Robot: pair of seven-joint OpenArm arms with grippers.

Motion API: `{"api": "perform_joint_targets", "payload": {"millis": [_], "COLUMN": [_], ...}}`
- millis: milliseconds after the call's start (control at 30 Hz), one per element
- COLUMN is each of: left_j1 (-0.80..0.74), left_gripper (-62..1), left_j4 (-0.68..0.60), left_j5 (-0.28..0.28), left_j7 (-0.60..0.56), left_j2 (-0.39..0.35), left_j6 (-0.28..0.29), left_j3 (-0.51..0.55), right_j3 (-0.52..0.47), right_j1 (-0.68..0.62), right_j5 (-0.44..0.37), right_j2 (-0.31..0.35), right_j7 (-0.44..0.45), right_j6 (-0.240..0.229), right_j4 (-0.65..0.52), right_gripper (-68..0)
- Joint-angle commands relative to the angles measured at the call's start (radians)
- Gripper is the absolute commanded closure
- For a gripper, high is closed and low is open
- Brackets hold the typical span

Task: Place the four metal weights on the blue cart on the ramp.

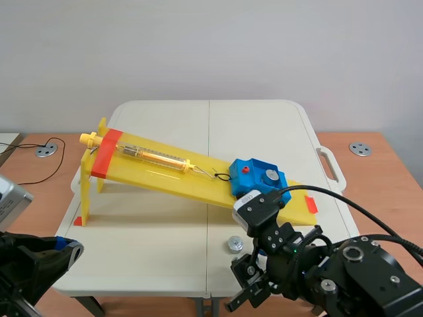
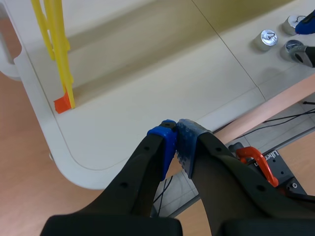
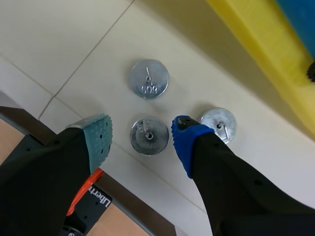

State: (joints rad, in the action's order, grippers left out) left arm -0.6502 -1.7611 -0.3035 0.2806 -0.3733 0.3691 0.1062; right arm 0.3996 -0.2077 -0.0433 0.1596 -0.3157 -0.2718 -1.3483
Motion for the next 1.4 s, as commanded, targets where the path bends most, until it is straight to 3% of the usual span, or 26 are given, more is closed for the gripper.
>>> {"api": "perform_joint_targets", "payload": {"millis": [0,267,467,633,967,1133,1367], "left_j1": [0.022,0.022,0.022,0.022,0.022,0.022,0.022], "left_gripper": [-3.6,-3.6,-3.6,-3.6,-3.6,-3.6,-3.6], "left_j4": [-0.062,-0.062,-0.062,-0.062,-0.062,-0.062,-0.062], "left_j5": [-0.044,-0.044,-0.044,-0.044,-0.044,-0.044,-0.044], "left_j7": [-0.097,-0.097,-0.097,-0.097,-0.097,-0.097,-0.097], "left_j2": [-0.004,-0.004,-0.004,-0.004,-0.004,-0.004,-0.004], "left_j6": [0.020,0.020,0.020,0.020,0.020,0.020,0.020], "left_j3": [0.014,0.014,0.014,0.014,0.014,0.014,0.014], "right_j3": [-0.013,-0.006,-0.006,-0.006,-0.008,-0.014,-0.074], "right_j1": [0.080,0.092,0.092,0.091,0.090,0.064,-0.017], "right_j5": [-0.015,-0.008,-0.008,-0.008,-0.011,-0.024,-0.100], "right_j2": [-0.022,-0.024,-0.023,-0.018,-0.012,0.019,0.058], "right_j7": [0.140,0.144,0.119,0.113,0.081,0.043,0.001], "right_j6": [0.026,0.044,0.053,0.101,0.108,0.108,0.106], "right_j4": [-0.053,-0.023,-0.022,-0.022,-0.056,-0.172,-0.336], "right_gripper": [-28.3,-21.2,-11.0,-0.6,-0.7,-0.7,-0.7]}}
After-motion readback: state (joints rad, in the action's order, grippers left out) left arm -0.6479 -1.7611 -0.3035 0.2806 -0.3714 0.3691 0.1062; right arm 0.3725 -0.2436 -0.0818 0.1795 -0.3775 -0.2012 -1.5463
